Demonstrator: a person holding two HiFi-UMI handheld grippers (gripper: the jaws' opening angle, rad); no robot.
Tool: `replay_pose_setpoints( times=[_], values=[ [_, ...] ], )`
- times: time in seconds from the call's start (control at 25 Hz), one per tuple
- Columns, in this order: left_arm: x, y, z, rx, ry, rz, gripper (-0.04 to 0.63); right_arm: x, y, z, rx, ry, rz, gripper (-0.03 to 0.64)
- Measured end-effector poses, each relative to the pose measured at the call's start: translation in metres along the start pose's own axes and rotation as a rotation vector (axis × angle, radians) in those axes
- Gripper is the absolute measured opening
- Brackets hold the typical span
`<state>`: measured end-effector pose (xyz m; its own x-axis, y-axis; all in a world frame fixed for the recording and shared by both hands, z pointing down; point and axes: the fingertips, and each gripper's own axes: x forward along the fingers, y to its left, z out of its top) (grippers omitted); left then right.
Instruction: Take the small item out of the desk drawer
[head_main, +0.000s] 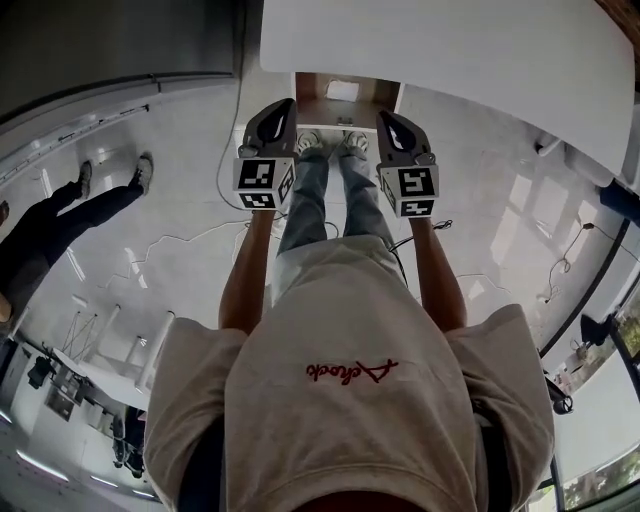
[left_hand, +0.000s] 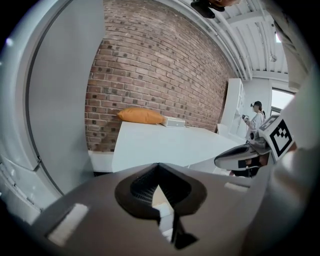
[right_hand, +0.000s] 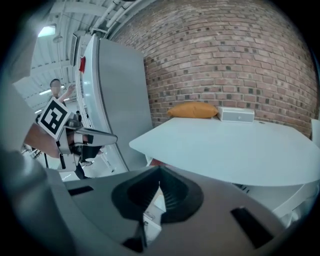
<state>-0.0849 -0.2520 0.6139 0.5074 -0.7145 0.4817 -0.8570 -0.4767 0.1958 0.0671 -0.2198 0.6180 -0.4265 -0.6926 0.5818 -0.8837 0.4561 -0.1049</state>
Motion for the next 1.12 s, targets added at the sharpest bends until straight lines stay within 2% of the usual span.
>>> replay_pose_setpoints(
  times=[0.56,0.88,1.12],
  values=[
    [0.001,-0.01,-0.081,-0.053,0.086,-0.002,0.009,0.009,0.022,-0.09,0.053,0.128,0.053,0.012],
    [0.006,-0.011,-0.108,-0.072,0.109,-0.012,0.009,0.02,0.032,-0.119,0.045,0.186,0.079,0.012],
    [0.018,-0.01,-0.12,-0.085,0.111,-0.022,0.009,0.04,0.029,-0.129,0.029,0.184,0.089,0.012]
  ],
)
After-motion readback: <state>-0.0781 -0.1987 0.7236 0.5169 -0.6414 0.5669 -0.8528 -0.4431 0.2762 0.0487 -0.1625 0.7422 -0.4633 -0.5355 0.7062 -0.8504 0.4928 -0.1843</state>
